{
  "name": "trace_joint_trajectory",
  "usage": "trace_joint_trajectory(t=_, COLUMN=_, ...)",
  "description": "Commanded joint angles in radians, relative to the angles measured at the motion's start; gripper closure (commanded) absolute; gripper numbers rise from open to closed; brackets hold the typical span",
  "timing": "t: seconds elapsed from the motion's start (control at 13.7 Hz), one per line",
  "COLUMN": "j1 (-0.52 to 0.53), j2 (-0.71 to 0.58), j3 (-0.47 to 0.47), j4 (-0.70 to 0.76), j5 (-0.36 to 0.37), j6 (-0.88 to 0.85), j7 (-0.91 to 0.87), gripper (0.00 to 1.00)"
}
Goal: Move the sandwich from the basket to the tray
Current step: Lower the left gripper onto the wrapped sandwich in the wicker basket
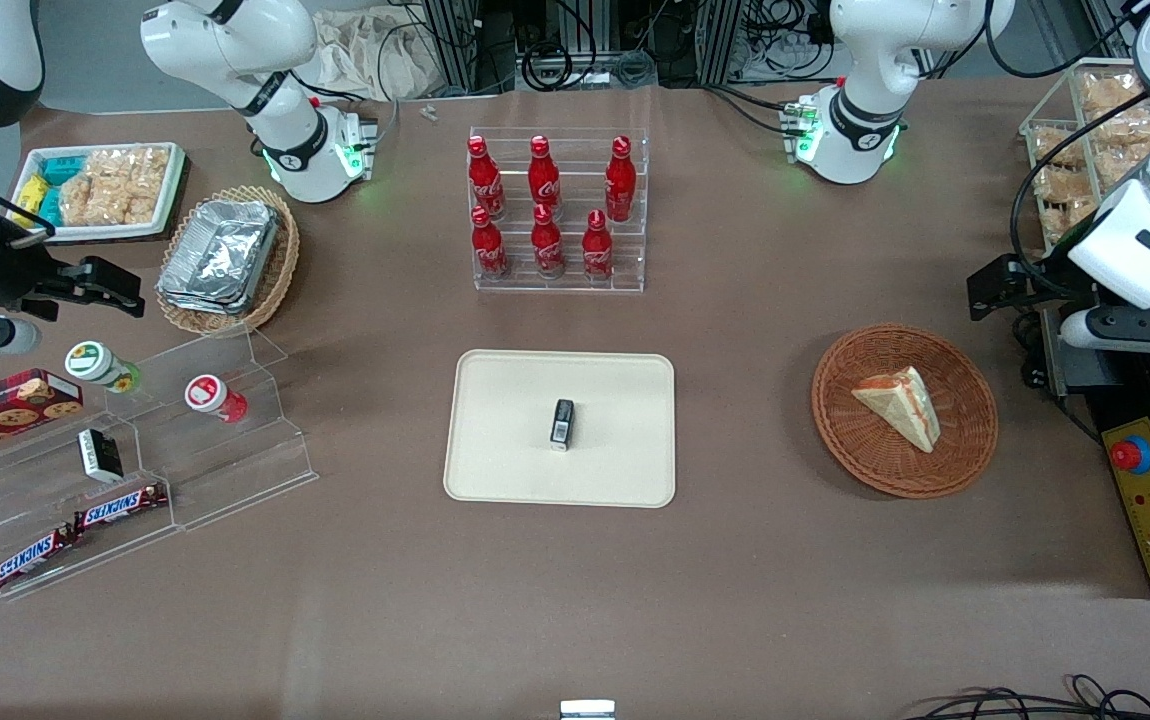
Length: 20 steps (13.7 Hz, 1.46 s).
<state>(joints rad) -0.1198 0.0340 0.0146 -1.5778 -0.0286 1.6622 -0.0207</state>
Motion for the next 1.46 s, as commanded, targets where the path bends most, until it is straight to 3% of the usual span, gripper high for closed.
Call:
trace_joint_trajectory(t=0.0, j1=-0.009, j2=-0.019, j3=-0.008, j4=-0.005, j5=0.019, j6=-0.002, j7=-0.021, gripper=0.00)
trace_joint_trajectory(t=0.59, j1=0.003, j2=0.010, j3=-0.019, j4=0.004, j5=0.019, j6=-0.032, j7=-0.248, gripper=0.00)
trace_joint_trajectory(t=0.8, j1=0.005, j2=0.036, j3=-0.016, j4=-0.007, j5=0.022, j6=-0.022, j7=-0.419, gripper=0.00)
trace_joint_trajectory(t=1.1, j1=0.006, j2=0.037, j3=-0.015, j4=-0.137, j5=0.107, j6=0.039, j7=-0.531, gripper=0.01)
trace_joint_trajectory(t=1.39, j1=0.008, j2=0.034, j3=-0.005, j4=-0.331, j5=0.111, j6=0.226, j7=-0.694, gripper=0.01)
